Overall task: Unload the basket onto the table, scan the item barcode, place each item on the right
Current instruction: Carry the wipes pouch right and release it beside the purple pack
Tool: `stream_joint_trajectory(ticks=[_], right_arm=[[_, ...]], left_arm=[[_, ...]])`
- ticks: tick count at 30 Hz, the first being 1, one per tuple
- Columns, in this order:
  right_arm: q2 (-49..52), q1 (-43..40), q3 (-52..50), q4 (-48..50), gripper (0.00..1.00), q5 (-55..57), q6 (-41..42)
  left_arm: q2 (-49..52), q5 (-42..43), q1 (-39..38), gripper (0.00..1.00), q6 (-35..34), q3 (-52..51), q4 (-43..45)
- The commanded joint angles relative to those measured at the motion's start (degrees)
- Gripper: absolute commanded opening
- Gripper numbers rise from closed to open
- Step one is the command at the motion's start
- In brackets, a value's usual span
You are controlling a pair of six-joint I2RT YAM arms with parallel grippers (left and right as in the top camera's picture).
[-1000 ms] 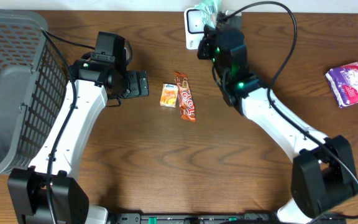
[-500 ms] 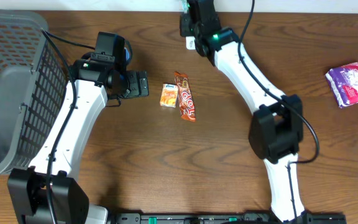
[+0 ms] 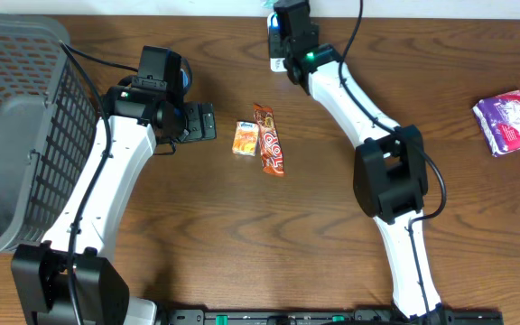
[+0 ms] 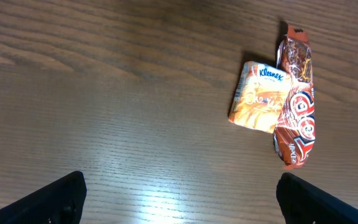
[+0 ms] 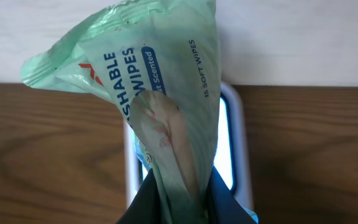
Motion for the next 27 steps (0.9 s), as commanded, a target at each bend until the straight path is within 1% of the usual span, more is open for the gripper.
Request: stream_joint_trajectory(ticks=[1, 3, 5, 10, 14, 18, 19, 21, 22, 23, 24, 25, 26, 27], right_arm=[[-1.51, -2.36, 2.23, -2.67, 0.01, 4.66, -0.70], [-1.95, -3.74, 2.23, -5.44, 0.01, 8.57, -0.70], [-2.43, -6.69, 2.25, -11.19, 0.01, 14.91, -0.74], [-2.56, -12.35, 2.10, -21.51, 0.01, 22.27, -6.23], [-2.56, -17.18, 1.81, -27.41, 0.01, 24.85, -8.96], [-2.56, -22.56, 1.75, -32.15, 0.01, 24.90, -9.05], [-2.54, -23.54, 1.75, -32.83, 0.02, 24.90, -9.01], [-2.49, -25.57, 1.75, -34.18, 0.16, 24.90, -7.43], [-2.49, -26.75, 1.73, -35.28, 0.14, 24.90, -6.01], [-2.49, -27.74, 1.73, -36.37, 0.10, 24.92, -4.79], [-2.49, -28.87, 1.70, -37.68, 0.10, 24.92, -3.10], [-2.49, -29.81, 1.70, -38.84, 0.11, 24.90, -1.38], [-2.38, -30.75, 1.70, -40.00, 0.20, 24.85, 0.76], [-2.38, -31.67, 1.70, -41.18, 0.37, 24.33, 2.86]], left_arm=[[-0.48, -0.92, 0.09, 0.98, 0.31, -0.22, -0.15], [-0.48, -0.92, 0.09, 0.98, 0.31, -0.22, -0.15], [-0.48, -0.92, 0.09, 0.98, 0.31, -0.22, -0.15], [-0.48, -0.92, 0.09, 0.98, 0.31, -0.22, -0.15], [-0.48, -0.92, 0.09, 0.98, 0.31, -0.22, -0.15], [-0.48, -0.92, 0.09, 0.98, 0.31, -0.22, -0.15], [-0.48, -0.92, 0.09, 0.98, 0.31, -0.22, -0.15], [-0.48, -0.92, 0.09, 0.98, 0.31, -0.22, -0.15], [-0.48, -0.92, 0.09, 0.98, 0.31, -0.22, -0.15], [-0.48, -0.92, 0.09, 0.98, 0.31, -0.22, -0.15], [-0.48, -0.92, 0.09, 0.98, 0.31, -0.22, -0.15], [-0.48, -0.92, 0.09, 0.98, 0.31, -0.22, -0.15], [-0.48, -0.92, 0.09, 0.98, 0.31, -0.22, -0.15], [-0.48, -0.92, 0.09, 0.98, 0.31, -0.22, -0.15]])
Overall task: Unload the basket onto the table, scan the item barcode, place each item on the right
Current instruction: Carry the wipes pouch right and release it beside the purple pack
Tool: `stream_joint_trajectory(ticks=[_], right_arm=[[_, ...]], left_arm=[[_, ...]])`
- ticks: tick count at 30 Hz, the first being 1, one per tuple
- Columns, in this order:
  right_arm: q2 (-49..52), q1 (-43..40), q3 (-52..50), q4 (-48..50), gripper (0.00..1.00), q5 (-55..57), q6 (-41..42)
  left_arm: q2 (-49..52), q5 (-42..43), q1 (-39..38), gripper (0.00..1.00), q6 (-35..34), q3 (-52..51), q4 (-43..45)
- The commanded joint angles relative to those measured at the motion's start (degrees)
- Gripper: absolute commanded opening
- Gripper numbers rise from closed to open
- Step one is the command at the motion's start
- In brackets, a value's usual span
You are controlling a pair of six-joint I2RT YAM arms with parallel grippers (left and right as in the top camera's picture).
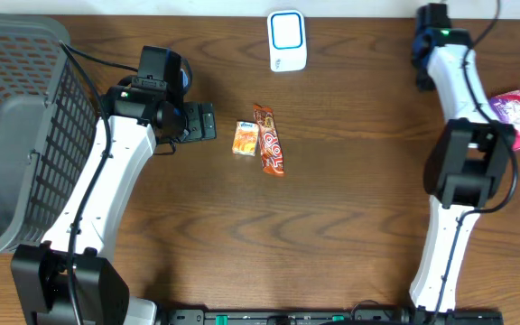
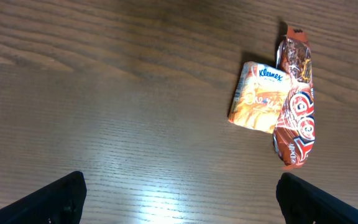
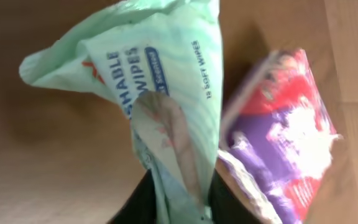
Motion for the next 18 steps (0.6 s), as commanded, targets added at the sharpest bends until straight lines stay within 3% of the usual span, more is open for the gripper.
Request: stream_joint_trajectory(ticks=[1, 4, 6, 18], right_arm=[[-2.32, -3.30, 0.76, -2.78, 0.60, 0.35, 8.52], [-2.29, -5.38, 0.76, -4.15, 0.78, -4.94, 8.79], [-2.34, -5.97, 0.79, -4.20, 0.82, -8.70, 7.39], [-7.63, -0.57, 4.96, -1.77, 0.87, -9.29, 4.90]], left_arm=[[-0.48, -0.94, 0.09, 0.98, 0.31, -0.22, -0.15], [-0.48, -0.94, 0.09, 0.98, 0.31, -0.22, -0.15], [-0.48, -0.94, 0.09, 0.98, 0.31, -0.22, -0.15], [-0.48, -0.94, 0.09, 0.98, 0.31, -0.22, -0.15]])
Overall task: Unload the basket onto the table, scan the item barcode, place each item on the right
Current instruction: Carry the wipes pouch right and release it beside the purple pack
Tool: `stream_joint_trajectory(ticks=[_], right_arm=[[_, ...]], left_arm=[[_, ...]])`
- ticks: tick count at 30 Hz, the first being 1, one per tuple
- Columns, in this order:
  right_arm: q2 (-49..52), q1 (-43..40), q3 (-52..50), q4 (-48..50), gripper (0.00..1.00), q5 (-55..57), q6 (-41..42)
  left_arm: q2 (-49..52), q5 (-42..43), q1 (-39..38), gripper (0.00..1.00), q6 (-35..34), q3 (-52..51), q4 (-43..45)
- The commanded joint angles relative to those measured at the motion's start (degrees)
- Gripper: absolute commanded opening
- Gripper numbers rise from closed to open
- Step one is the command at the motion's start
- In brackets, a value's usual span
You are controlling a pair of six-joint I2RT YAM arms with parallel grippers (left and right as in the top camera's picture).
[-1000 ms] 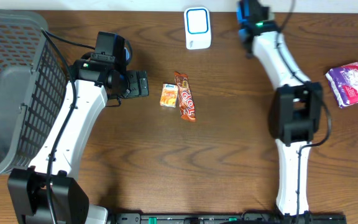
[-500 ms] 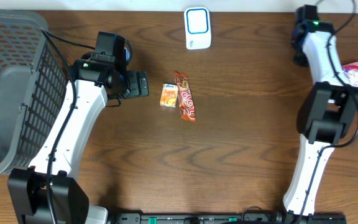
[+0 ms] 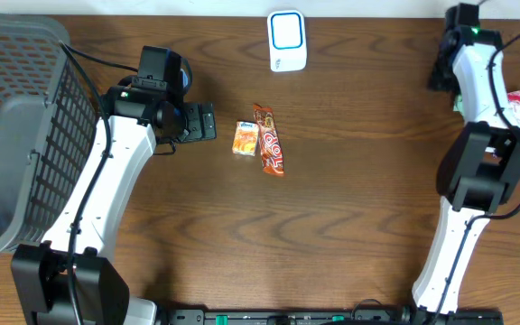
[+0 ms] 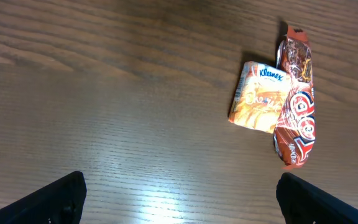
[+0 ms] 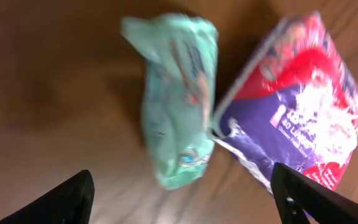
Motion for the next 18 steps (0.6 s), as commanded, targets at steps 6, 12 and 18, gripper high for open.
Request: stream_joint_trajectory(ticks=[6, 12, 18], right_arm=[[-9.64, 7.93, 3.96, 2.38, 0.92, -16.17, -0.48], [-9.40, 14.05, 2.84, -2.67, 0.94, -47.98, -0.55], [-8.87, 22.62, -3.80, -6.54, 0.91, -46.23, -2.03]], left_arm=[[-0.48, -0.92, 0.09, 0.98, 0.31, -0.22, -0.17], [-0.48, -0.92, 0.09, 0.98, 0.31, -0.22, -0.17], [-0.48, -0.92, 0.09, 0.98, 0.31, -0.22, -0.17]])
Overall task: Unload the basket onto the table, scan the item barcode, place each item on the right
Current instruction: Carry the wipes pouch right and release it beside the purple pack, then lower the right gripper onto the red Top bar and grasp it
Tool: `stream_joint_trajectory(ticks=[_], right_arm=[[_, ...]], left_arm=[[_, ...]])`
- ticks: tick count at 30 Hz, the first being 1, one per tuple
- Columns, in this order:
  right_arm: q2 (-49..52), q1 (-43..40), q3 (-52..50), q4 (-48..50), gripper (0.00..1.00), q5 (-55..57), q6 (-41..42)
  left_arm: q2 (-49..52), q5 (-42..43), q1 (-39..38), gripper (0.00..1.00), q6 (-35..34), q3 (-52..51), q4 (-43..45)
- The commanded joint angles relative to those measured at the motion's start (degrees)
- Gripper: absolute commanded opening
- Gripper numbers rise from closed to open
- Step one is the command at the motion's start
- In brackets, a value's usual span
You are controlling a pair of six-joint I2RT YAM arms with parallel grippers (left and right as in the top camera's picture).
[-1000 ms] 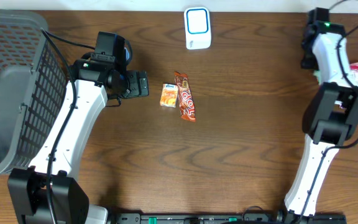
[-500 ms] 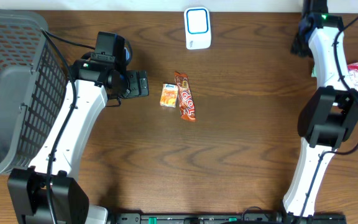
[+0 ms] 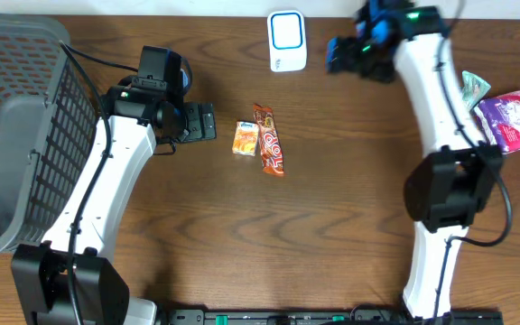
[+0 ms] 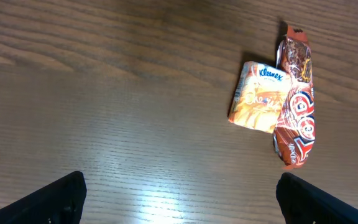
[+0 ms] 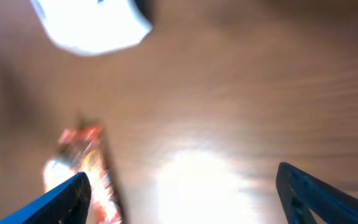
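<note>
The white barcode scanner (image 3: 287, 41) lies at the table's far edge; it is a blurred white shape (image 5: 92, 22) in the right wrist view. A small orange Kleenex pack (image 3: 246, 138) (image 4: 260, 98) and a red-brown candy bar (image 3: 272, 140) (image 4: 296, 118) lie side by side mid-table. The green wipes pack (image 3: 474, 88) rests at the far right against a purple packet (image 3: 511, 122). My right gripper (image 3: 343, 56) (image 5: 182, 199) is open and empty just right of the scanner, blurred by motion. My left gripper (image 3: 201, 120) (image 4: 179, 205) is open, left of the Kleenex pack.
A grey mesh basket (image 3: 16, 126) fills the left edge of the table. The wooden tabletop (image 3: 314, 235) is bare toward the front.
My right gripper has moved from the far right corner, by the wipes and purple packet, to just right of the scanner. It is still open and empty. The left arm is unmoved.
My right gripper first held the green wipes pack over the scanner. Then it held the pack at the far right beside the purple packet. Then it was open with the pack lying there, and now it is back near the scanner. The left arm never moved.
</note>
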Motion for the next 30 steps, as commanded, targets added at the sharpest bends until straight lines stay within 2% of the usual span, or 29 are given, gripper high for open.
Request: stream_joint_trajectory(ticks=[1, 6, 9, 11, 12, 15, 25, 26, 30], right_arm=[[1.11, 5.07, -4.76, -0.13, 0.91, -2.62, -1.40], [1.25, 10.86, -11.61, 3.32, 0.90, -0.07, -1.33], [1.25, 13.44, -15.98, 7.78, 0.88, 0.70, 2.43], [1.25, 14.86, -18.95, 10.99, 0.80, 1.97, 5.75], [1.25, 15.54, -20.96, 13.33, 0.73, 2.03, 7.41], [1.25, 16.87, -24.57, 17.53, 0.66, 1.86, 8.74], [1.25, 20.74, -30.77, 24.98, 0.61, 2.12, 8.50], [1.25, 21.07, -31.21, 25.44, 0.59, 3.06, 8.52], [1.25, 22.12, -32.37, 25.51, 0.41, 9.22, 8.79]], left_arm=[[-0.48, -0.92, 0.09, 0.98, 0.31, -0.22, -0.20], [-0.48, -0.92, 0.09, 0.98, 0.31, -0.22, -0.20], [-0.48, -0.92, 0.09, 0.98, 0.31, -0.22, -0.20], [-0.48, -0.92, 0.09, 0.98, 0.31, -0.22, -0.20], [-0.48, -0.92, 0.09, 0.98, 0.31, -0.22, -0.20], [-0.48, -0.92, 0.09, 0.98, 0.31, -0.22, -0.20], [-0.48, -0.92, 0.09, 0.98, 0.31, -0.22, -0.20], [-0.48, -0.92, 0.09, 0.98, 0.31, -0.22, -0.20], [-0.48, -0.92, 0.09, 0.98, 0.31, -0.22, -0.20]])
